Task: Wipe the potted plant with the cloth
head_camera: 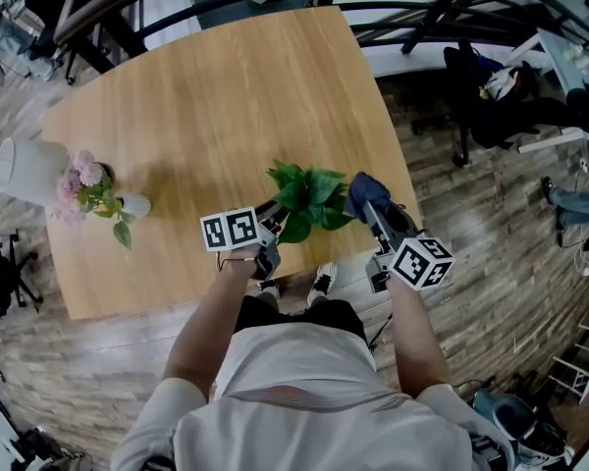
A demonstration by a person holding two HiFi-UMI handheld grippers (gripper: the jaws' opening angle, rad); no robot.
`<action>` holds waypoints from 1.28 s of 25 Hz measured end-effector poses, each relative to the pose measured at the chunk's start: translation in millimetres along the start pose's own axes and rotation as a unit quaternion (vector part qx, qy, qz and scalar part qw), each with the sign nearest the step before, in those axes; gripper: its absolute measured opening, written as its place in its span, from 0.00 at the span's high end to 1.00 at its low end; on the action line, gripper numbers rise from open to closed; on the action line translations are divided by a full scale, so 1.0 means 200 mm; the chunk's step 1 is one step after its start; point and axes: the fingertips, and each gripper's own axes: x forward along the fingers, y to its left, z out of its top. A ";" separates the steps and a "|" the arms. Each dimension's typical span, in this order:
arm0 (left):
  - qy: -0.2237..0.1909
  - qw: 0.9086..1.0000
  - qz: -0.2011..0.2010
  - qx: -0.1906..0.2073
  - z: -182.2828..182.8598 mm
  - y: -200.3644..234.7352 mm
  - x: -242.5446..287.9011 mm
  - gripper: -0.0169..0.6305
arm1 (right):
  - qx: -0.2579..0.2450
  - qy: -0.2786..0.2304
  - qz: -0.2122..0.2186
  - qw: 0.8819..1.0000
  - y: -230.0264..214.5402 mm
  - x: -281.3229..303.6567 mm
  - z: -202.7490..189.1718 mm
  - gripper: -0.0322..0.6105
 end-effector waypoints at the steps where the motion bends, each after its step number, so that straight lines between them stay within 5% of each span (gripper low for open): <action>1: 0.000 1.000 0.000 0.000 0.00 0.00 0.00 0.82 | -0.013 -0.012 0.018 1.000 0.07 0.01 0.07 0.71; 7: -0.001 1.000 -0.001 0.001 0.00 0.00 -0.01 0.82 | 0.046 0.029 0.120 0.991 0.33 0.29 0.12 0.71; 11: -0.003 1.000 -0.001 0.002 -0.01 -0.01 -0.01 0.82 | 0.052 0.082 0.045 0.994 0.11 0.45 -0.05 0.71; 15: -0.003 1.000 0.000 0.003 0.00 -0.01 0.00 0.82 | 0.058 0.072 -0.020 0.996 -0.13 0.40 -0.09 0.71; 20: -0.002 1.000 0.001 0.009 -0.01 0.00 0.00 0.82 | -0.003 0.062 -0.074 0.995 -0.27 0.33 0.01 0.71; 25: -0.003 1.000 0.006 0.025 0.01 -0.01 0.01 0.82 | -0.115 0.024 0.045 0.992 0.18 0.40 0.27 0.71; 29: 0.000 0.999 0.011 0.031 0.00 -0.02 0.01 0.82 | -0.169 0.103 0.174 0.965 0.56 0.53 0.11 0.71; 32: -0.001 0.999 0.012 0.030 0.00 -0.01 0.01 0.82 | -0.210 0.175 0.194 0.942 0.63 0.61 -0.09 0.71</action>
